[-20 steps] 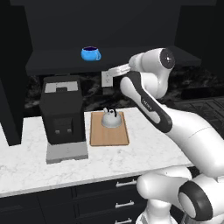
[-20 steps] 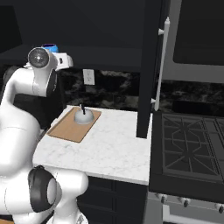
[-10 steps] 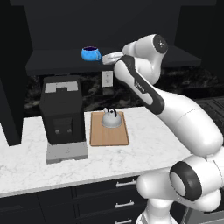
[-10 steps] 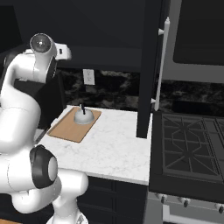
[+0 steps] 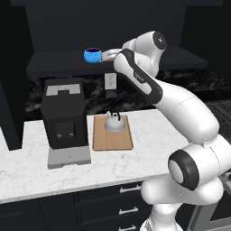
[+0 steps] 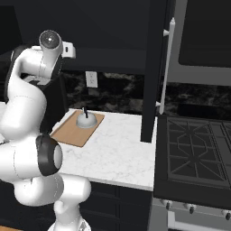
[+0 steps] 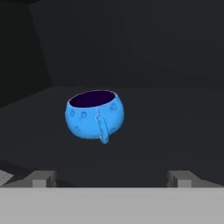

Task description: Pick the kettle from the counter and place it on the tray. Then pick the mug from the cabinet and place it on the tray. Then close the cabinet doors.

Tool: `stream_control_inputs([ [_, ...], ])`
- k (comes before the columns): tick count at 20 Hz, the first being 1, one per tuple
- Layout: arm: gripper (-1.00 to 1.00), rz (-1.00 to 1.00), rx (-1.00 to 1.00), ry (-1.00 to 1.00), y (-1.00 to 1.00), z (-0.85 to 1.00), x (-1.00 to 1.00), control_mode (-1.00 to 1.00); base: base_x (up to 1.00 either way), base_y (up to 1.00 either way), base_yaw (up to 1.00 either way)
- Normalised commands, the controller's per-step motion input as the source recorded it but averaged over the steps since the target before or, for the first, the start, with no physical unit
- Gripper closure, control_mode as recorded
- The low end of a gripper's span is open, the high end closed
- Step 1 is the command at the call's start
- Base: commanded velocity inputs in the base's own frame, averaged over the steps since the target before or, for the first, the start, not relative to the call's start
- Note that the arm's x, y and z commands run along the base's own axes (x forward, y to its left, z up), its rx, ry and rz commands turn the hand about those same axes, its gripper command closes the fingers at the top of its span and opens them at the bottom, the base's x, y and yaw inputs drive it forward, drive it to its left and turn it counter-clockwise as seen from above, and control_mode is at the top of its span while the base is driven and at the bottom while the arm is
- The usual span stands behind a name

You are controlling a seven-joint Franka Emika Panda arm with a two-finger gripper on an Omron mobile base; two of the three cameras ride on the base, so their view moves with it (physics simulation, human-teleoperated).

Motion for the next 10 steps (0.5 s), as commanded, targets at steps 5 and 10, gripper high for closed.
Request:
stream_control_inputs([
  [5,-1.0,0.01,0.0,0.02,0.28,-0.03,0.49,-1.0,0.0,0.0,0.0],
  [10,-1.0,0.07,0.0,0.05,0.14,0.0,0.51,-1.0,0.0,0.0,0.0],
])
